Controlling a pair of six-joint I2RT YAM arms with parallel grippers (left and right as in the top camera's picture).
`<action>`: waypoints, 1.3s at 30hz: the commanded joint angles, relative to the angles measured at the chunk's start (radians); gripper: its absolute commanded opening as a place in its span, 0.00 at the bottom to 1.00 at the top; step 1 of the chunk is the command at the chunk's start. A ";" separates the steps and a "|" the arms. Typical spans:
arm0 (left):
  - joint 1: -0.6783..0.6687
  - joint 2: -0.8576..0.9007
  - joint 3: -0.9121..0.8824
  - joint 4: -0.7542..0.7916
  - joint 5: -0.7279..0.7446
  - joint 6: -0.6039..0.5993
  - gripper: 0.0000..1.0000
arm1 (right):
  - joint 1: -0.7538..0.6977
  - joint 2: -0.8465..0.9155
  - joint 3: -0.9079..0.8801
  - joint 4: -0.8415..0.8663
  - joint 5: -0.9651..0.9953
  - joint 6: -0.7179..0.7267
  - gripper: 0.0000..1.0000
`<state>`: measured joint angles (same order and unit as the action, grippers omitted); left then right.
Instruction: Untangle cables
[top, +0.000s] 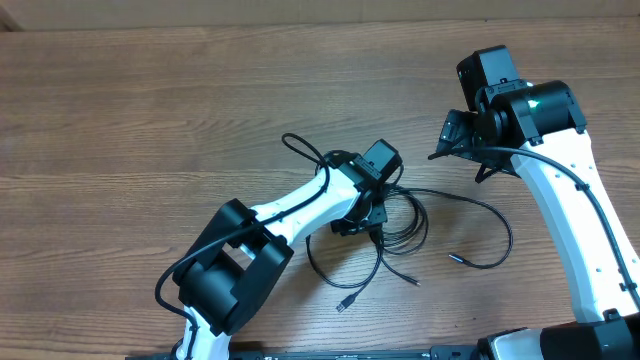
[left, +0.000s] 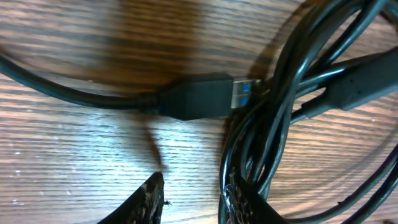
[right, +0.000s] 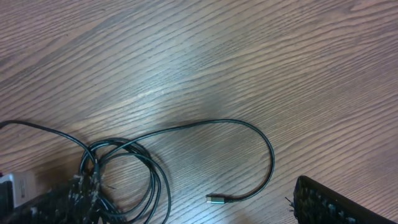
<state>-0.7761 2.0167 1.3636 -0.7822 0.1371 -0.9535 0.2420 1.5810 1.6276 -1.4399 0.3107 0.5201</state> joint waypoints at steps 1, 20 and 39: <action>-0.016 0.024 -0.008 0.009 -0.014 -0.031 0.35 | -0.002 -0.014 0.015 0.003 -0.003 0.008 1.00; 0.023 0.131 -0.003 -0.017 -0.021 -0.009 0.04 | -0.002 -0.014 0.015 0.004 -0.002 0.008 1.00; 0.384 -0.605 0.095 -0.195 -0.055 0.329 0.04 | 0.040 -0.013 -0.070 0.191 -0.728 -0.109 1.00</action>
<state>-0.3908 1.4841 1.4475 -0.9913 0.0425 -0.7540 0.2554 1.5803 1.6016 -1.2778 -0.1631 0.4820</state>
